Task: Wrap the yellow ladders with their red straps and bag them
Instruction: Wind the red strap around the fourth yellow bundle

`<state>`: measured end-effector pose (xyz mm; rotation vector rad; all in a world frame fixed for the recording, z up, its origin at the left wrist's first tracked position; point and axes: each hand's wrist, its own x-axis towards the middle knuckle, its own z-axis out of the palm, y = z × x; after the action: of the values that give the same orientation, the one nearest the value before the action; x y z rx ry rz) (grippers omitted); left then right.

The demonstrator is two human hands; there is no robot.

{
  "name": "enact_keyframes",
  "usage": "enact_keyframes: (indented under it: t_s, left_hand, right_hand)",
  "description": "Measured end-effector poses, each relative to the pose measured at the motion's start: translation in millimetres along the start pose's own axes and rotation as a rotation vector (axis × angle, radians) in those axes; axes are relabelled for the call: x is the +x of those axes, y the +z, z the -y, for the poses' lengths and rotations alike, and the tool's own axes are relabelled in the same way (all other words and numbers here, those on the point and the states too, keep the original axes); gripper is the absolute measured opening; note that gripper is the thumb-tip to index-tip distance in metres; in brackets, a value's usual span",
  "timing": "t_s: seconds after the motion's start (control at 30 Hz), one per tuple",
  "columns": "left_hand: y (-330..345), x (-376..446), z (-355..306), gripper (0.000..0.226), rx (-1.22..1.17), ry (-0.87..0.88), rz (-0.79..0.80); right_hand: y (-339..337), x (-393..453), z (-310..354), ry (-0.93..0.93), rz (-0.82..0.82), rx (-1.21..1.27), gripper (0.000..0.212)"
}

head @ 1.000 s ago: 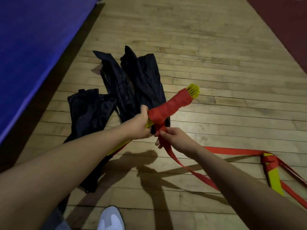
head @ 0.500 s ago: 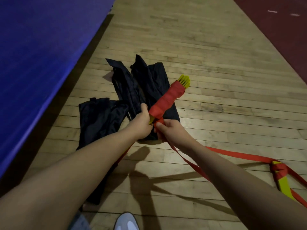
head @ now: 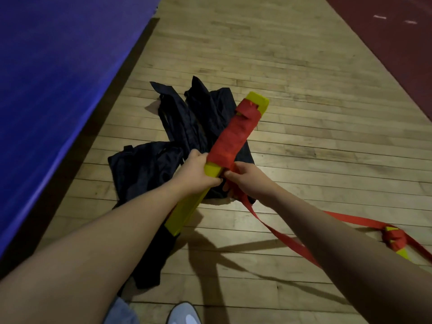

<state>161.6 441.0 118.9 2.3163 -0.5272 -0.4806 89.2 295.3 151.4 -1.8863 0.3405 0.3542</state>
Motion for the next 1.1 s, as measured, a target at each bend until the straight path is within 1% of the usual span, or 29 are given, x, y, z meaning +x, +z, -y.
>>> enact_keyframes:
  t_s: [0.1,0.17,0.27,0.33,0.47,0.53,0.57,0.63,0.67,0.7,0.73,0.8,0.87,0.9,1.0,1.1]
  left_hand:
    - [-3,5,-5,0.047,-0.067,-0.002,-0.062]
    - [-1,7,-8,0.052,-0.063,-0.031,-0.073]
    - [2,12,-10,0.059,0.049,-0.102,-0.061]
    - [3,18,-12,0.062,0.113,-0.151,-0.087]
    - [15,32,-25,0.059,0.343,-0.201,-0.152]
    - [24,41,-35,0.061,0.405,-0.195,-0.099]
    - [27,45,-38,0.063,0.401,-0.174,-0.023]
    - [34,48,-42,0.07,0.367,-0.126,0.18]
    - [38,49,-41,0.07,0.337,-0.109,0.241]
    - [41,48,-39,0.067,0.289,-0.086,0.249]
    - [45,47,-36,0.064,0.221,-0.06,0.206]
    - [53,42,-33,0.057,0.081,-0.021,0.042]
    - [60,37,-34,0.045,-0.034,-0.025,-0.115]
    - [62,35,-35,0.042,-0.079,-0.043,-0.153]
    - [66,32,-35,0.042,-0.064,-0.097,-0.117]
    - [67,31,-35,0.044,-0.033,-0.097,-0.097]
  right_hand:
    - [-8,8,6,-0.002,0.069,-0.016,0.012]
    - [-15,12,6,0.002,0.109,-0.024,0.011]
    - [-26,14,1,-0.029,0.141,-0.111,0.011]
    - [-32,16,-1,-0.057,0.154,-0.18,0.015]
    - [-38,28,0,-0.082,0.138,-0.136,0.024]
    - [-43,36,-4,-0.079,0.058,-0.101,0.028]
    - [-45,39,-9,-0.076,0.006,-0.091,0.03]
    - [-51,42,-24,-0.075,-0.066,-0.072,0.034]
    - [-54,42,-33,-0.075,-0.076,-0.045,0.035]
    - [-54,40,-39,-0.076,-0.08,-0.004,0.034]
    - [-54,38,-43,-0.076,-0.082,0.044,0.033]
    - [-54,33,-49,-0.085,-0.093,0.102,0.03]
    - [-54,29,-51,-0.121,-0.107,0.094,0.029]
    - [-53,28,-52,-0.136,-0.11,0.064,0.03]
    - [-49,21,-57,-0.159,-0.131,0.012,0.029]
    - [-46,18,-60,-0.173,-0.135,-0.016,0.027]
